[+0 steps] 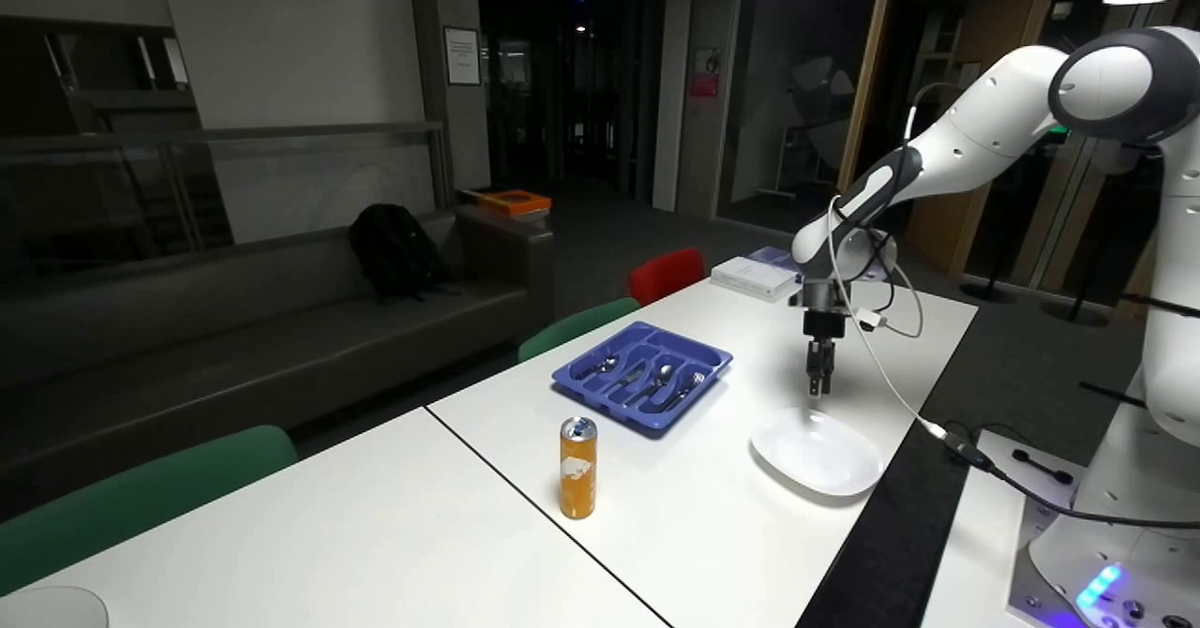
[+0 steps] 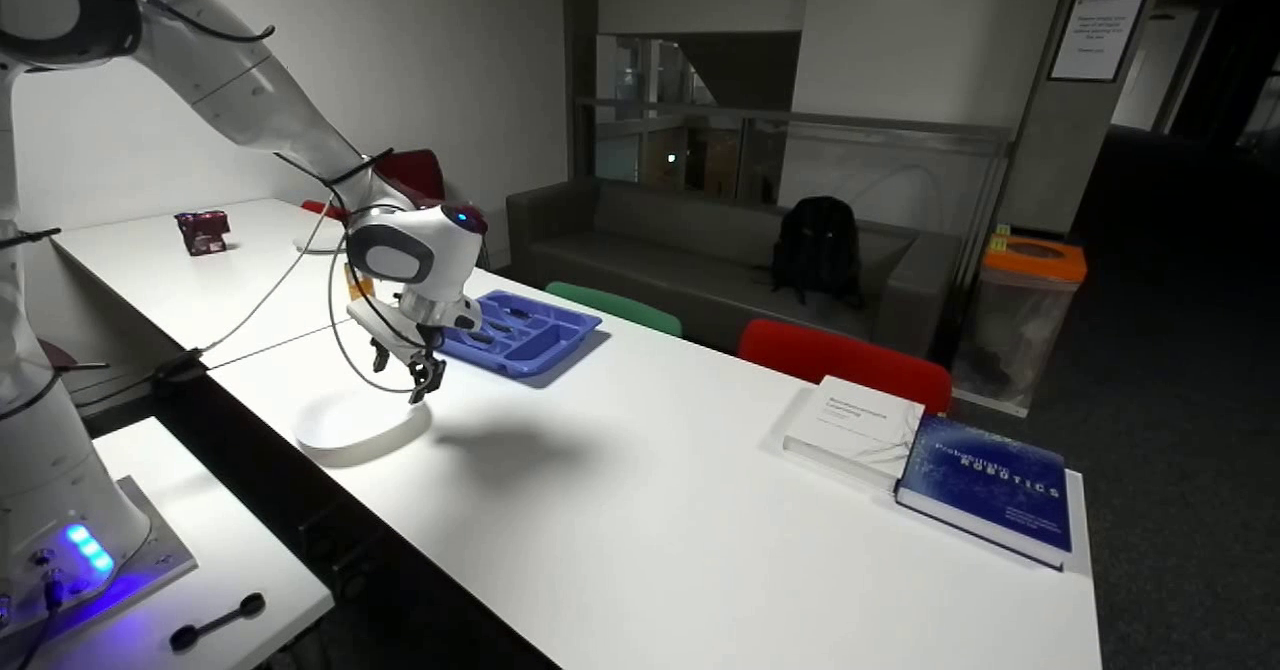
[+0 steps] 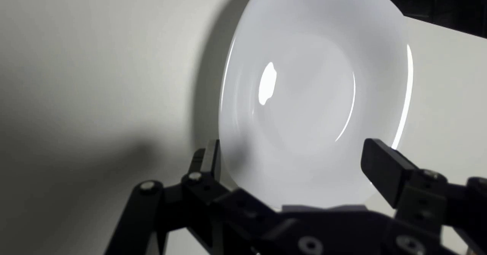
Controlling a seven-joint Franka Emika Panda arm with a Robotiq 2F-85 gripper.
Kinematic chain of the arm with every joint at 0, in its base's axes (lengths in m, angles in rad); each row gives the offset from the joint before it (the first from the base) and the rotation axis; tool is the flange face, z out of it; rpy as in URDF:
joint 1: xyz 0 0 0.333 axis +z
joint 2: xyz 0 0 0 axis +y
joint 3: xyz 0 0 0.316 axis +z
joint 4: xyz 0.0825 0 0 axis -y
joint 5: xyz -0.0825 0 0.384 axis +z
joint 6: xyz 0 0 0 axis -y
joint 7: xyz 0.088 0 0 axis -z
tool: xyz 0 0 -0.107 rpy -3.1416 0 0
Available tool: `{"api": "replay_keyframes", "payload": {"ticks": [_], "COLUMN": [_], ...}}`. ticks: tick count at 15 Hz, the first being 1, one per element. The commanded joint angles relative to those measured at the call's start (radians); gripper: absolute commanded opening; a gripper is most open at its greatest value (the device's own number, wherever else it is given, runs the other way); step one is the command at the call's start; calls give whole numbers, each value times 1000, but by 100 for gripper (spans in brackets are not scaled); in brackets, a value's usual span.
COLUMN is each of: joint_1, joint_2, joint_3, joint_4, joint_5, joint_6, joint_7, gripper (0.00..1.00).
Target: Move the white plate to the right, remove one silver spoon from the blue tray and place it behind the white plate
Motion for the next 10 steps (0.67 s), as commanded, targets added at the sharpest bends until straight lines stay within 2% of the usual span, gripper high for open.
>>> {"api": "replay_keyframes", "payload": {"ticks": [1,10], "joint_1": [-36,-32], "joint_2": [-2,21], "joint_3": [35,80], "joint_4": [0,5], "joint_5": [-11,-35], "joint_6": [2,70], "joint_7": [8,-1], "gripper": [100,100]}}
